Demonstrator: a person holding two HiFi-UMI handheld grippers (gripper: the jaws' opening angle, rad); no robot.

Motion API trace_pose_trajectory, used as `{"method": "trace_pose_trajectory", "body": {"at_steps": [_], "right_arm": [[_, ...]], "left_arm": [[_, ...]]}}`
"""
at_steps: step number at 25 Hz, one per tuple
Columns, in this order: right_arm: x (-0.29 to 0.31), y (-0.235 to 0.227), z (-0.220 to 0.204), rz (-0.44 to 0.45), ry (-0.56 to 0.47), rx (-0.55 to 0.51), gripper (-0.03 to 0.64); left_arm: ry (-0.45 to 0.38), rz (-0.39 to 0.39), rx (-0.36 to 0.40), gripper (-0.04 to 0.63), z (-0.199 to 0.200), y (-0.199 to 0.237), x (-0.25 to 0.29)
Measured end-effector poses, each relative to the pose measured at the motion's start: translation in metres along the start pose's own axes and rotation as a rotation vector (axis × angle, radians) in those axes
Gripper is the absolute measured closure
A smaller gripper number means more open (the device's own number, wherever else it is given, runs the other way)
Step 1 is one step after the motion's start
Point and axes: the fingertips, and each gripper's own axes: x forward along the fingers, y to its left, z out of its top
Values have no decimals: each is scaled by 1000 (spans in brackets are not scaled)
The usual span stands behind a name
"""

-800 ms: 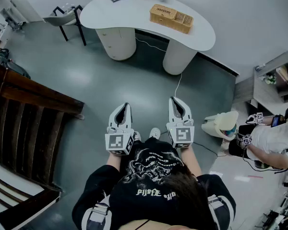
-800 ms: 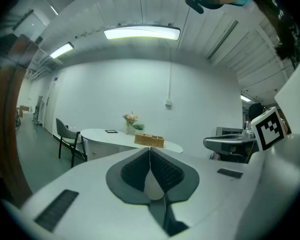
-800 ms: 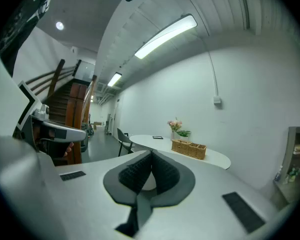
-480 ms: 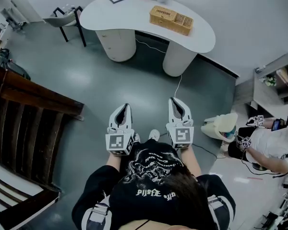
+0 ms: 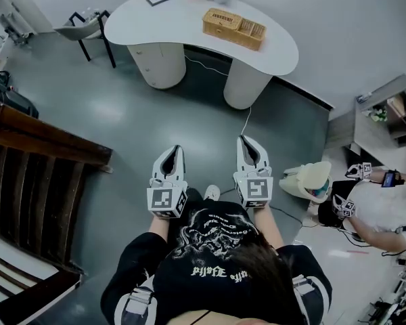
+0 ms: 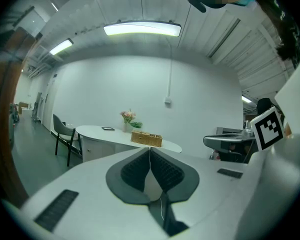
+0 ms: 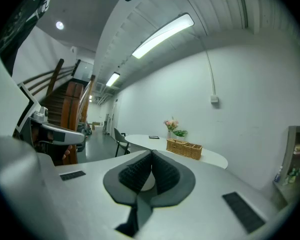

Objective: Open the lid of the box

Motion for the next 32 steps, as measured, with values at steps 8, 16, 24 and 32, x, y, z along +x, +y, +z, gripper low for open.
{"method": "trace_pose_trajectory", "body": {"at_steps": [8,16,24,32], "right_arm": [[24,-17,2,-15,-2,17,591],[79,-27,22,-63,-16,17,591],[141,-43,22,-108,-2,74,591],[191,-36,32,-141,0,42,591]], "left_arm": [[17,-12,2,571,0,7,25],[5,-43,26,571,32,48,78],[9,-66,31,571,42,96,134],[34,-145,42,571,45,126,177]]}}
